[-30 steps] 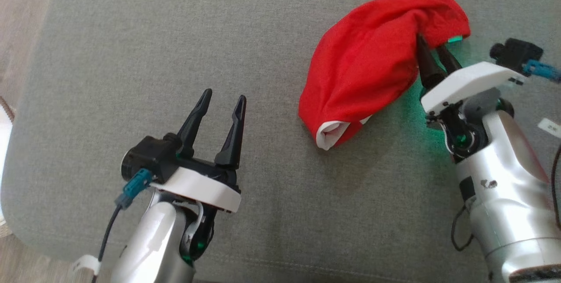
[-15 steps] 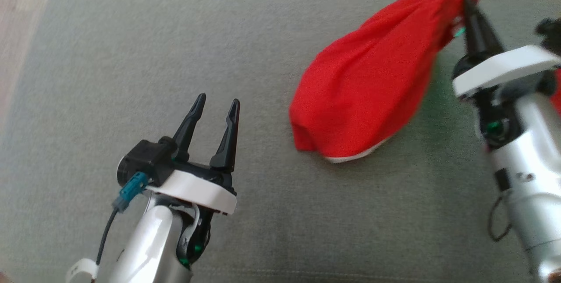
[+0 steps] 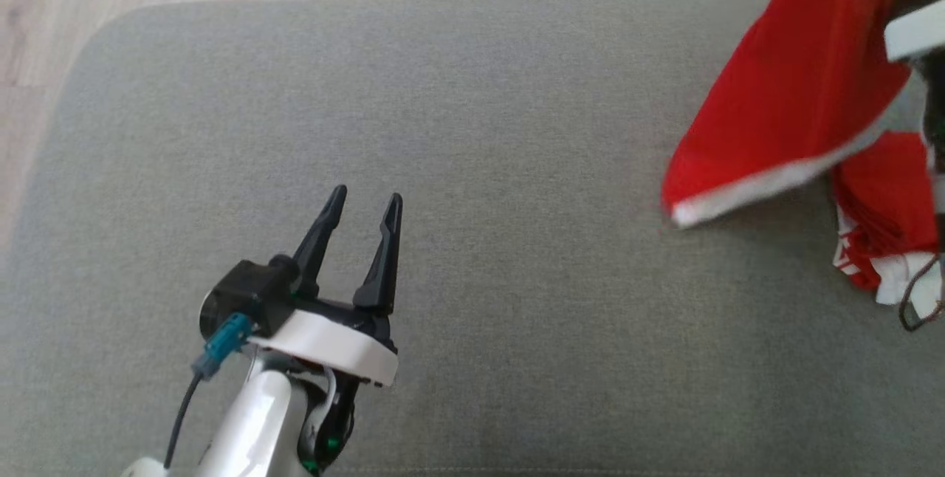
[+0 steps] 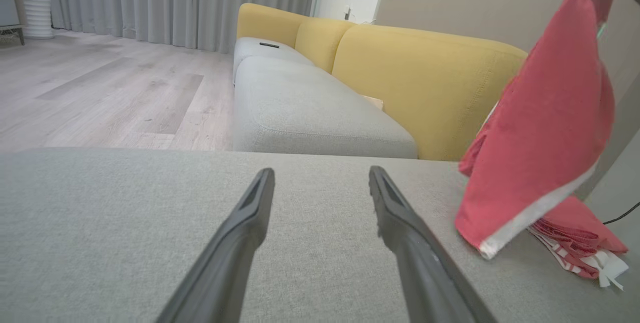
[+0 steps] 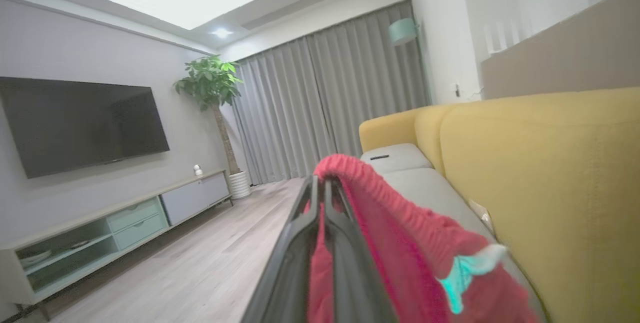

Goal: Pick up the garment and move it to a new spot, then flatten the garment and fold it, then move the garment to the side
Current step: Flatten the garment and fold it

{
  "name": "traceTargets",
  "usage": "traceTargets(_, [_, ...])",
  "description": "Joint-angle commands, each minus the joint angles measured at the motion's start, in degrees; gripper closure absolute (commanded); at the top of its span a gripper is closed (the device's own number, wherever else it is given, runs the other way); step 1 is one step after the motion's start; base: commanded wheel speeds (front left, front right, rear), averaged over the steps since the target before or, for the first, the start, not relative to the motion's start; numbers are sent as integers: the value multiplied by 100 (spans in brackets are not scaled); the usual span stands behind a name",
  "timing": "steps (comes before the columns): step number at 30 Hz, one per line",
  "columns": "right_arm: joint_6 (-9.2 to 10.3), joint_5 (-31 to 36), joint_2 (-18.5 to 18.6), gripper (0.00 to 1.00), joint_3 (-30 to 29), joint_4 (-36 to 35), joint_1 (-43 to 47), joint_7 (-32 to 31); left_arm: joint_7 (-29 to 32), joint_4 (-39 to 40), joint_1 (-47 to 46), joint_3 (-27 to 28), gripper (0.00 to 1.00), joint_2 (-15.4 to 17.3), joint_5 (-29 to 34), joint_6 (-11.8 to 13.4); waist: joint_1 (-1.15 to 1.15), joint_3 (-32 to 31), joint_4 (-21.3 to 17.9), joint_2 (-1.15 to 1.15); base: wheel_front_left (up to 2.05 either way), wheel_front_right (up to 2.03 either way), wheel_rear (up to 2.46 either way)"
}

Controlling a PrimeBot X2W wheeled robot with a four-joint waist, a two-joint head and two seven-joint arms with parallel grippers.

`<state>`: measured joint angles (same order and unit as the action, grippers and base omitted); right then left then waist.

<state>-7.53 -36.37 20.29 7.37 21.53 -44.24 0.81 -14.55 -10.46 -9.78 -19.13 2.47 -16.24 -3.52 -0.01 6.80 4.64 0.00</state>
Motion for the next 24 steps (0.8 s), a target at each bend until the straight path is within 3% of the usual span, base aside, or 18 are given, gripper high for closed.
traceTargets(1, [4, 181, -206, 100, -7, -364, -243, -150, -45, 217, -113, 164, 0, 41, -57, 15, 1, -28, 105, 0, 0, 0, 0])
traceTargets(5, [4, 489, -561, 100, 31, -548, -162, -523, -45, 239, -104, 111, 0, 41, -95, 37, 1, -11, 273, 0, 0, 0, 0])
traceTargets(9, [4, 842, -1004, 100, 448, -461, 95, -923, -45, 227, -140, 15, 0, 41, -122, 33, 1, 58, 575, 0, 0, 0, 0])
traceTargets(13, [4, 947, -1390, 100, 1034, 55, 201, -1021, -45, 209, -202, -79, 0, 41, -145, 21, 1, 184, 877, 0, 0, 0, 0])
traceTargets(21, [4, 823, -1697, 100, 2516, 1487, -304, -519, -45, 170, -326, -391, 0, 41, -343, 69, 1, 398, 1475, 0, 0, 0, 0])
traceTargets(22, [4, 744, -1711, 30, 2701, 1644, -344, -484, -45, 165, -329, -409, 0, 41, -357, 82, 1, 406, 1511, 0, 0, 0, 0])
traceTargets(23, [4, 644, -1722, 0, 2878, 1811, -367, -509, -45, 160, -328, -420, 0, 41, -369, 91, 1, 406, 1535, 0, 0, 0, 0])
traceTargets(24, [4, 562, -1728, 0, 3087, 1932, -393, -527, -45, 158, -325, -425, 0, 41, -376, 100, 1, 408, 1544, 0, 0, 0, 0])
